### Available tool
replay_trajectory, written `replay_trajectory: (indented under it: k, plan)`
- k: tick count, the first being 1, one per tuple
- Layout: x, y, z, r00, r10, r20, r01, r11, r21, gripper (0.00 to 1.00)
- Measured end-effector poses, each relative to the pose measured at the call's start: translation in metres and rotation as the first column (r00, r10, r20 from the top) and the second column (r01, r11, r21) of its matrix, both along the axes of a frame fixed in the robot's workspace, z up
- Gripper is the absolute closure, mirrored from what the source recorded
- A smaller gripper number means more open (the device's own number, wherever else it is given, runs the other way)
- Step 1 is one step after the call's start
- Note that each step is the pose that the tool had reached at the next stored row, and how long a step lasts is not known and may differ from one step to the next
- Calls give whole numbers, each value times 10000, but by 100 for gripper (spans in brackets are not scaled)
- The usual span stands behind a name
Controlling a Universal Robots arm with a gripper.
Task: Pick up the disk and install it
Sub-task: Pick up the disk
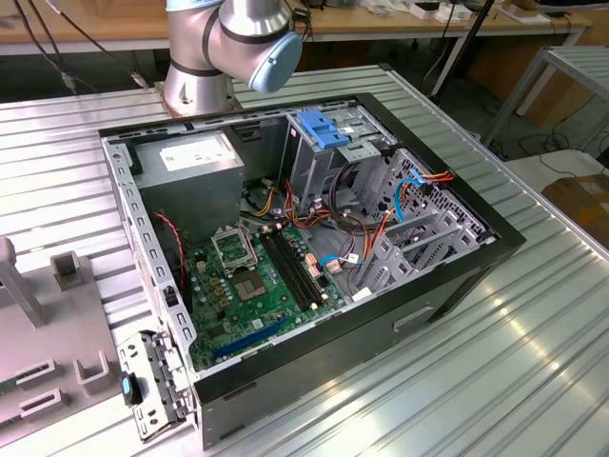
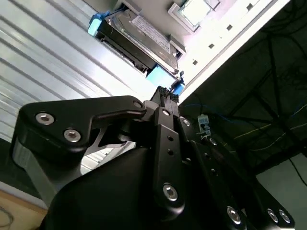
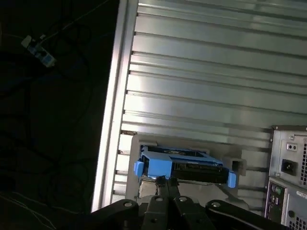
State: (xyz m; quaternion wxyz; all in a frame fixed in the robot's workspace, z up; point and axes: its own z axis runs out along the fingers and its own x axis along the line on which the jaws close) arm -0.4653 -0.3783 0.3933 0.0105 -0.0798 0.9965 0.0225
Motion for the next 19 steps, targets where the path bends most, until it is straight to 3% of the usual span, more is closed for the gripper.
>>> replay_trajectory:
  k: [3, 5, 8, 13, 14, 15, 16, 17, 18, 19]
  plan:
    - [0, 0, 0, 9964, 851, -2, -851, 9964, -25, 89]
    - [1, 0, -1, 9888, 1490, -4, -1490, 9888, -50, 89]
    - [0, 0, 0, 9740, 2265, -11, -2265, 9740, -86, 89]
    - [0, 0, -1, 9386, 3449, -30, -3450, 9385, -150, 89]
    - [0, 0, 0, 9226, 3856, -42, -3856, 9225, -180, 89]
    - [0, 0, 0, 9118, 4105, -50, -4105, 9116, -197, 89]
    - [0, 0, -1, 9046, 4263, -56, -4263, 9043, -210, 89]
    - [0, 0, -1, 8864, 4629, -72, -4630, 8860, -243, 89]
    - [0, 0, 0, 8726, 4883, -86, -4884, 8722, -269, 89]
    - [0, 0, 0, 8536, 5208, -102, -5208, 8531, -295, 89]
